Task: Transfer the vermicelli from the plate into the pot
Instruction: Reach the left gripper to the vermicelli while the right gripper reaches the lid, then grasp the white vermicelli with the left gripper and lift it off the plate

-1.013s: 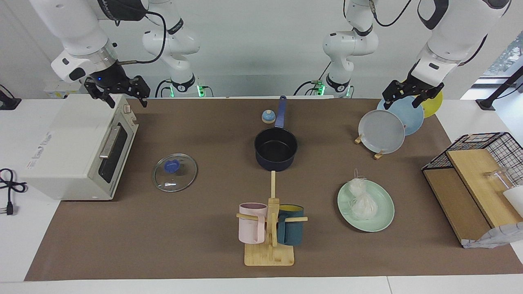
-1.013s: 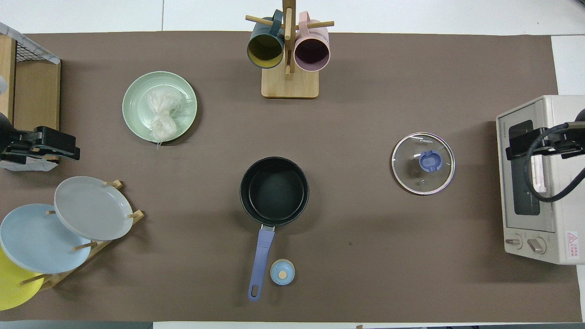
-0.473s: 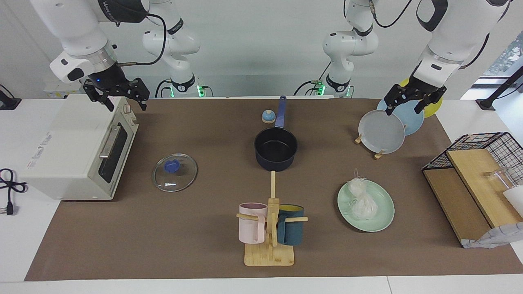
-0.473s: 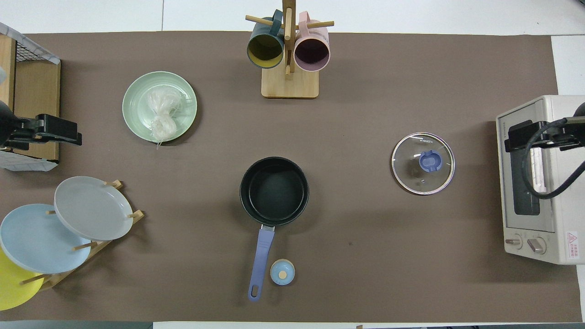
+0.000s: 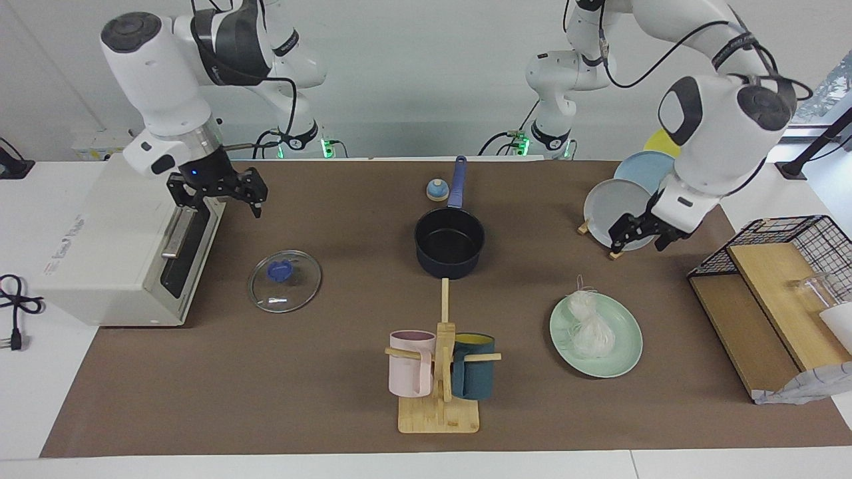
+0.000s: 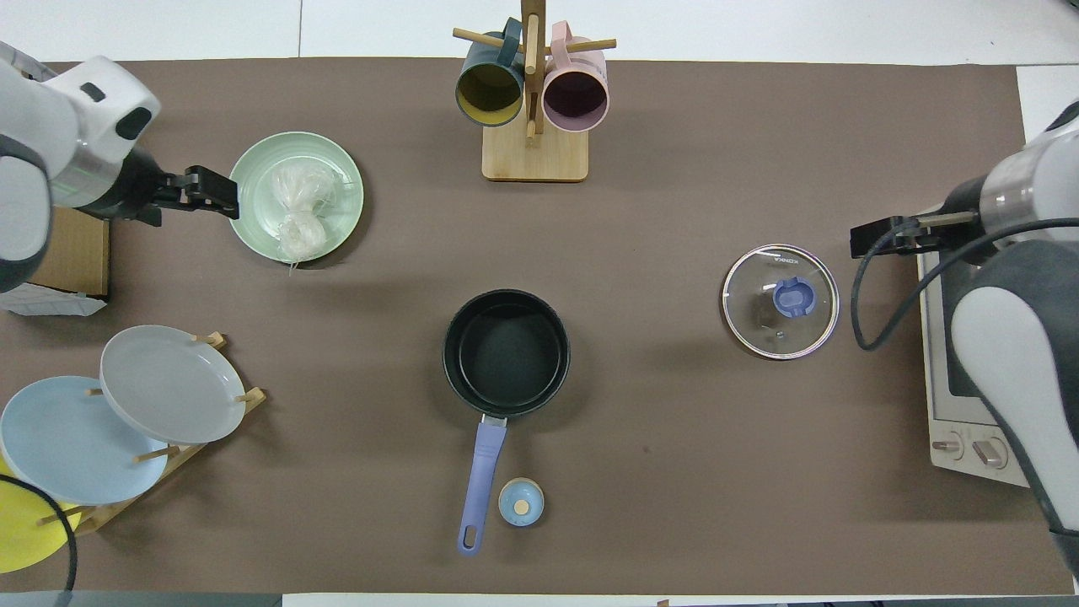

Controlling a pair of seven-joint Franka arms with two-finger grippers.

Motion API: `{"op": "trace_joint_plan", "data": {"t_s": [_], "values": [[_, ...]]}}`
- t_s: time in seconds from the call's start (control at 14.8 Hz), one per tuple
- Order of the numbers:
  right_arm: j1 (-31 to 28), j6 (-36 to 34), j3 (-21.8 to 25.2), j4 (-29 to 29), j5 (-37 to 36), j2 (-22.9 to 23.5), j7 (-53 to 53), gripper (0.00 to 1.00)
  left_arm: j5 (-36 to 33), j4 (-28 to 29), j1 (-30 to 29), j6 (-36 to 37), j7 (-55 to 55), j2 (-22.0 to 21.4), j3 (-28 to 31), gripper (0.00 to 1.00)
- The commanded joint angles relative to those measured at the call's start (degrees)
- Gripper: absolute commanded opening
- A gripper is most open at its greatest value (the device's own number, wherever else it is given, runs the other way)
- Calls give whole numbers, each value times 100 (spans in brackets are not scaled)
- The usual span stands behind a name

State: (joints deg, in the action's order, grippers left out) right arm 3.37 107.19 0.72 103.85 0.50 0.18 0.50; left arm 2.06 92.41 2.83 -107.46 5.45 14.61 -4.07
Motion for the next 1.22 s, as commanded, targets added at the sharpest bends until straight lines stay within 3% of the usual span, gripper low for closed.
{"op": "trace_joint_plan", "data": {"t_s": [0.0, 0.27, 0.61, 0.88, 1.01, 1.08, 1.15], "values": [[-29, 678, -37, 476, 37, 244, -76, 100, 75, -250, 305, -756, 79, 778, 47, 100], [-3, 1689, -46, 1013, 73, 561, -85, 100, -169, -330, 402, -1487, 17, 1500, 47, 100], [138, 2744, -37, 1769, 73, 693, -94, 100, -478, -146, 464, -1891, 0, 1624, 47, 100], [129, 2798, -37, 1901, 73, 781, -59, 100, -487, 40, 464, -1981, -27, 1616, 47, 98], [155, 2807, -46, 1928, 73, 781, -68, 100, -487, 40, 456, -1946, -132, 1616, 47, 79], [164, 2807, -46, 1937, 73, 773, -41, 100, -487, 22, 456, -1928, -158, 1616, 56, 60], [164, 2816, -46, 1989, 73, 764, -41, 100, -513, -4, 456, -1911, -185, 1616, 47, 30]]}}
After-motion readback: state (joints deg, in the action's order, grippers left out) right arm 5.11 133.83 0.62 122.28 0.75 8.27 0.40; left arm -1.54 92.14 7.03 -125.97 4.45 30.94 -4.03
